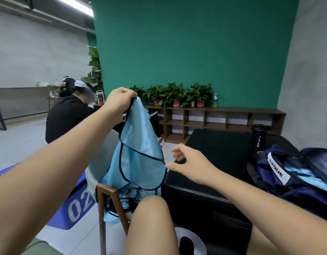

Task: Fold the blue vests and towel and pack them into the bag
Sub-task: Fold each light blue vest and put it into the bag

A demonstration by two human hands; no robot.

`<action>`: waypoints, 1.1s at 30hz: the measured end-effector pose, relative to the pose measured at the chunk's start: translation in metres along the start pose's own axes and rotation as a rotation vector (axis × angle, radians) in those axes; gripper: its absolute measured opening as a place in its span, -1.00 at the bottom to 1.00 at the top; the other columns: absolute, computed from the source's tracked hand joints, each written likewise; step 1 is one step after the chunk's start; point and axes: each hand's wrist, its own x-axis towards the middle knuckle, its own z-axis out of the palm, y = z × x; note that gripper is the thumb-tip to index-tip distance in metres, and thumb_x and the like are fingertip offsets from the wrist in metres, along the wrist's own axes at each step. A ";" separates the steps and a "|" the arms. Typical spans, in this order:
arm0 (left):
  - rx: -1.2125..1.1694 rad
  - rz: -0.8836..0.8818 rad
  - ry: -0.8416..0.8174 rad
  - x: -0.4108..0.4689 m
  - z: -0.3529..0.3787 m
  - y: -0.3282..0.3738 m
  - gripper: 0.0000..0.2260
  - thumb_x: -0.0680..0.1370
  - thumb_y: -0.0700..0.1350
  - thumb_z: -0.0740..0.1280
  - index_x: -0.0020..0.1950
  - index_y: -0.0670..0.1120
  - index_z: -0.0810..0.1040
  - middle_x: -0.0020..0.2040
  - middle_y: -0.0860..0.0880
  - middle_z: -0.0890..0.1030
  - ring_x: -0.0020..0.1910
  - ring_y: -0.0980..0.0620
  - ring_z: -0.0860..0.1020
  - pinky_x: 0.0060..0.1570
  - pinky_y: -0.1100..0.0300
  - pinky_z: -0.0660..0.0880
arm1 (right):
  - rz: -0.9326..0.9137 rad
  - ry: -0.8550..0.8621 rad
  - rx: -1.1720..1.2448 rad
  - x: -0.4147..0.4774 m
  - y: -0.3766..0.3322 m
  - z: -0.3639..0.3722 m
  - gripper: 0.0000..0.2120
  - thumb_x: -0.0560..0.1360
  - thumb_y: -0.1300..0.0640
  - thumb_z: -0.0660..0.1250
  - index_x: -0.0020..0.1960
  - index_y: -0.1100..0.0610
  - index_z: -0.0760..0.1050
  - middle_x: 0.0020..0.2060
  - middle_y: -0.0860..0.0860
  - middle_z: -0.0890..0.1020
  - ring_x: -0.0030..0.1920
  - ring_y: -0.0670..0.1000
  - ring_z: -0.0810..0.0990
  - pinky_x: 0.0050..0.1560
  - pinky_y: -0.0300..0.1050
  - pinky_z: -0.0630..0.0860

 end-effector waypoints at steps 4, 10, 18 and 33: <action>-0.052 0.067 -0.079 -0.019 0.017 0.035 -0.89 0.59 -0.07 0.42 -0.13 -0.03 0.59 -0.09 -0.08 0.50 -0.09 -0.01 0.40 -0.07 0.06 0.34 | -0.073 0.099 -0.039 0.005 -0.035 -0.010 -0.33 0.49 -0.24 0.52 0.48 -0.10 0.34 0.24 -0.16 0.55 0.22 -0.12 0.56 0.22 -0.07 0.56; -0.108 0.058 -0.178 -0.036 0.037 0.057 -0.88 0.57 -0.04 0.46 -0.12 0.00 0.57 -0.07 -0.04 0.60 -0.13 -0.03 0.52 -0.11 0.06 0.46 | -0.098 0.273 -0.084 0.014 -0.059 -0.044 -0.87 0.61 0.00 0.39 0.04 -0.02 0.44 -0.14 -0.08 0.63 -0.20 -0.06 0.57 -0.16 0.01 0.56; -0.195 0.031 -0.224 -0.047 0.030 0.057 -0.88 0.47 -0.01 0.49 -0.13 -0.02 0.61 -0.14 -0.16 0.52 -0.19 -0.15 0.44 -0.16 -0.11 0.42 | -0.016 0.432 -0.229 0.014 -0.063 -0.131 -0.91 0.62 0.14 0.29 -0.04 0.06 0.54 -0.19 0.00 0.62 -0.23 0.05 0.55 -0.29 -0.05 0.42; -0.280 0.100 -0.365 -0.083 0.065 0.040 -0.96 0.65 -0.25 0.41 0.05 -0.14 0.57 -0.10 -0.19 0.72 -0.32 0.08 0.61 -0.29 0.27 0.52 | 0.022 0.531 -0.391 0.013 -0.078 -0.221 -0.85 0.56 0.19 0.25 -0.01 0.11 0.61 -0.13 -0.10 0.59 -0.10 0.02 0.55 -0.24 -0.10 0.42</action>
